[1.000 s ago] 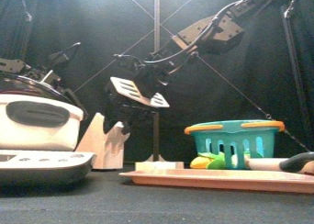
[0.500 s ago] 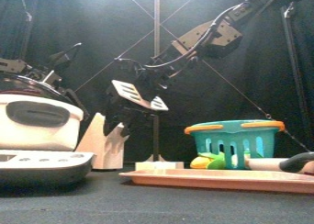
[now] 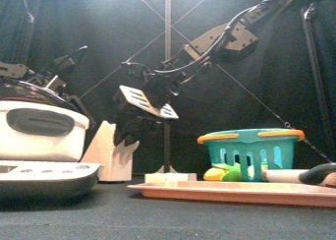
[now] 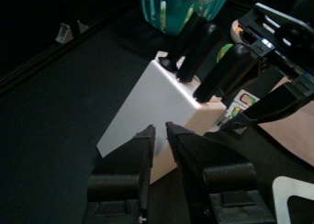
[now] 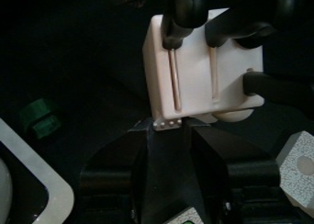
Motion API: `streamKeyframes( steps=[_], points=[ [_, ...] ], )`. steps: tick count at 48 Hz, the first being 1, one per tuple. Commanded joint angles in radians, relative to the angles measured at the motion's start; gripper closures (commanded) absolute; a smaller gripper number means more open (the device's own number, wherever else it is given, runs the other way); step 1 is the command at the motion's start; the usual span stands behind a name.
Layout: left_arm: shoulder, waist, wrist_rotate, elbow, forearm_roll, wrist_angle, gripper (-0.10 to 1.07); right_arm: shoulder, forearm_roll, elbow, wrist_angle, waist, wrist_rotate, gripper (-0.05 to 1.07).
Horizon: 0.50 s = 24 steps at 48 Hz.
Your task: Grab fork
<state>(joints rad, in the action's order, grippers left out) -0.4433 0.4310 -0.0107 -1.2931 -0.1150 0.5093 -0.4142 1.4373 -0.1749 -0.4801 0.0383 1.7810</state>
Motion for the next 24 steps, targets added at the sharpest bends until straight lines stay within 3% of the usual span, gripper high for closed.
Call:
streamKeyframes(
  steps=[1, 24],
  points=[
    [0.002, 0.003, -0.002, 0.02, 0.0, 0.003, 0.34, 0.025, 0.005, 0.008, 0.002, 0.006, -0.002, 0.38],
    [0.002, 0.003, -0.002, 0.018, 0.0, 0.003, 0.34, 0.026, -0.003, 0.008, 0.002, 0.006, -0.002, 0.42]
  ],
)
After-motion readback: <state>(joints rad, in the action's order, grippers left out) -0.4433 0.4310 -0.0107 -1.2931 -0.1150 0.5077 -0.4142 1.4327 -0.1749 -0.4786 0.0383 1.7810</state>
